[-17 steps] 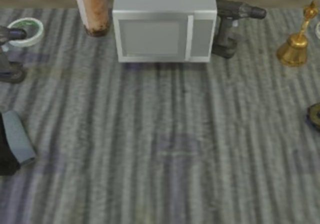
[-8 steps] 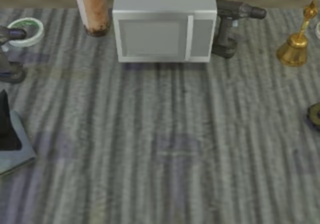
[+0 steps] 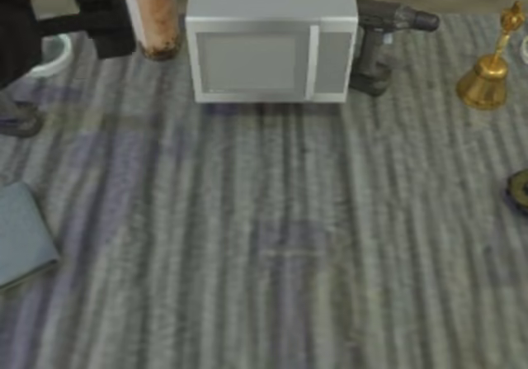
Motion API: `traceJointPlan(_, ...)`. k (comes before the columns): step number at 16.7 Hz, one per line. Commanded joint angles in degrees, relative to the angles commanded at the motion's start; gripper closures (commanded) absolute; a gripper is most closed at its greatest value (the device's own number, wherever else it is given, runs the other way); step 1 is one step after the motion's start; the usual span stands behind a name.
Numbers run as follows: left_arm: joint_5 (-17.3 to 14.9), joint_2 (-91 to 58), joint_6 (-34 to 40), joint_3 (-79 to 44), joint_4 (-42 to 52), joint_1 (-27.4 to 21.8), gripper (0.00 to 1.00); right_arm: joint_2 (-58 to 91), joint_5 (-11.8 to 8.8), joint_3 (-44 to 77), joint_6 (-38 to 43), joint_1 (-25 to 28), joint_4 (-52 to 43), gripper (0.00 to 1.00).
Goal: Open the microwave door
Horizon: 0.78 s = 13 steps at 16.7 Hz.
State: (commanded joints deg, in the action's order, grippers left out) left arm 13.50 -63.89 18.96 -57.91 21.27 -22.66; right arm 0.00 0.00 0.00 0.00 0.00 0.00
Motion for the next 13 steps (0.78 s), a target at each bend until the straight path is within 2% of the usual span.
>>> traceJointPlan(7, 7.8, -41.3, 12.0, -36.0, 11.5, -13.1, 0.0, 0.0, 0.0, 0.0, 0.0, 0.0, 0.0, 0.0)
traceJointPlan(13, 12.0, -61.2, 17.4, -51.9, 19.4, -20.1, 0.0, 0.0, 0.0, 0.0, 0.0, 0.0, 0.0, 0.0)
